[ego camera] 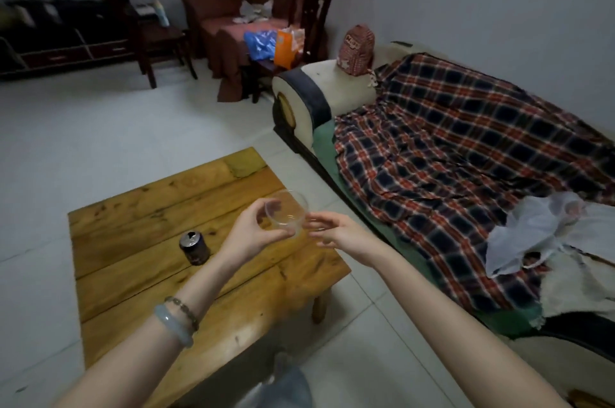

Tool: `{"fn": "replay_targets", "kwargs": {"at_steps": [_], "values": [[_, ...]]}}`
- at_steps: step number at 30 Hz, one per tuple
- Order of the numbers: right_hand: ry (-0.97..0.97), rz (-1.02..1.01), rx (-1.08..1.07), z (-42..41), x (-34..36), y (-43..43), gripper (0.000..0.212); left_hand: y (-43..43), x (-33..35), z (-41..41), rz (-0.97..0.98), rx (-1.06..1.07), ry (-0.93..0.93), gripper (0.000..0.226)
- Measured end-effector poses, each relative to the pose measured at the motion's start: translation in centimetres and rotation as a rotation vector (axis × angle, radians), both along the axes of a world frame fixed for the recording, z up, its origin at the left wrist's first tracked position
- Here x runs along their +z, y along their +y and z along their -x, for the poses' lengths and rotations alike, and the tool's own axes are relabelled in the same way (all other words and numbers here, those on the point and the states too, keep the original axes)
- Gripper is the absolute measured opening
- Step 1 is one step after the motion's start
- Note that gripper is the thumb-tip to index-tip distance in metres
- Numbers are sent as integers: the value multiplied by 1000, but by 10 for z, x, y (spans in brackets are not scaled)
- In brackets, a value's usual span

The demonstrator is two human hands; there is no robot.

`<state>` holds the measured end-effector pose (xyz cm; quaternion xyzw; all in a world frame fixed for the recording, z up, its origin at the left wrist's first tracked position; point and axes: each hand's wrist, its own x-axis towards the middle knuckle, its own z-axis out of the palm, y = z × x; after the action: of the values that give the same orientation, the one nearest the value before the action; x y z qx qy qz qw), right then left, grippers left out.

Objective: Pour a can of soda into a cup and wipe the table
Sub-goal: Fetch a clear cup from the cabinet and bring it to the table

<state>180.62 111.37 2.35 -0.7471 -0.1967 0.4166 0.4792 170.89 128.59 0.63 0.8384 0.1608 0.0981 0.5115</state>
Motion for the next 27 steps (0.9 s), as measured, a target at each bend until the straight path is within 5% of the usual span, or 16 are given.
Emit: {"fn": "replay_targets", "kwargs": {"at_steps": [15, 27], "values": [[62, 34, 230, -133, -32, 150, 50, 102, -37, -88, 64, 326, 74, 67], [159, 95, 387, -176, -162, 218, 45, 126, -169, -111, 224, 618, 216, 74]]}}
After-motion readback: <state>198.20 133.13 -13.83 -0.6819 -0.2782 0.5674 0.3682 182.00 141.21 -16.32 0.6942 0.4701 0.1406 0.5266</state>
